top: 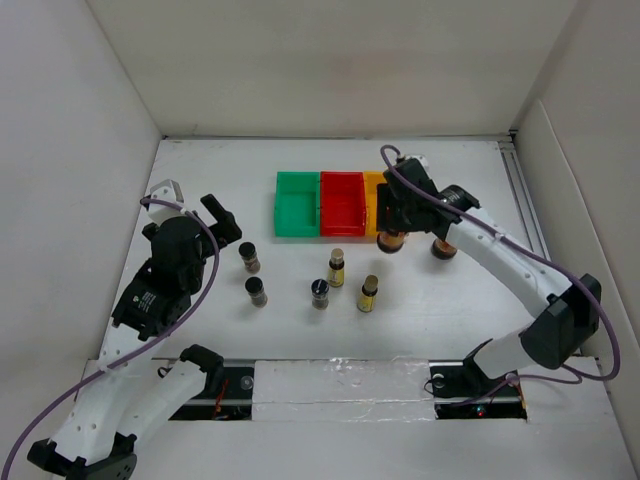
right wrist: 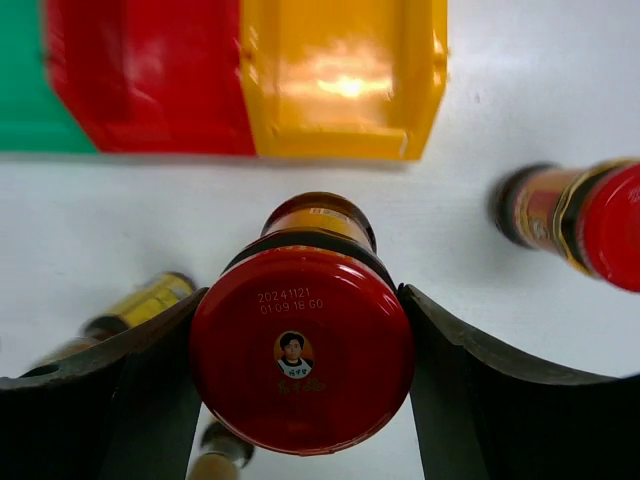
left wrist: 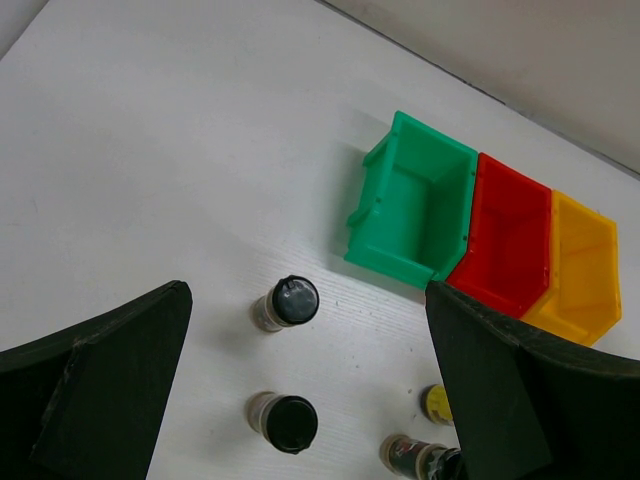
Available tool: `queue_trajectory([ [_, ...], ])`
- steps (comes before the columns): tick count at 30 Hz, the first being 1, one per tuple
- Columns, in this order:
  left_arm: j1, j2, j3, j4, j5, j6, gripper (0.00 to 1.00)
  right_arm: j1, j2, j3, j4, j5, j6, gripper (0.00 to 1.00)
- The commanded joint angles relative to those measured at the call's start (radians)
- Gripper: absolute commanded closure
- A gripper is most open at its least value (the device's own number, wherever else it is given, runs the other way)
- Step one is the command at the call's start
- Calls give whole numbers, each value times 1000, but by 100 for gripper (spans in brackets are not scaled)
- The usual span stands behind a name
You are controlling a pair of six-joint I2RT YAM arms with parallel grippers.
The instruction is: Organize the condiment bottles
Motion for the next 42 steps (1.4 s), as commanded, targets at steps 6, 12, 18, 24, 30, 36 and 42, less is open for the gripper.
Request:
queue_trajectory([
  [6,4,-10,-19,47,7,19,1,4,161,493,83,14,-81,100],
  [12,4,24,-11,36,15,19,1,13,452,898,-1,-20,-107,100],
  [18,4,10,-19,41,24,24,1,-29,694,1146,-73,-69,-113,100],
  [24,4,15,-18,47,36,30,1,-39,717,1065,-15,-100,-116,100],
  [30,4,24,-18,50,47,33,1,-48,756,1032,26,-106,-124,100],
  [36,4,27,-21,54,53,38,1,-69,828,1042,57,-131,-125,100],
  [42,4,41,-19,58,66,41,1,-69,822,977,120,-141,-125,62],
])
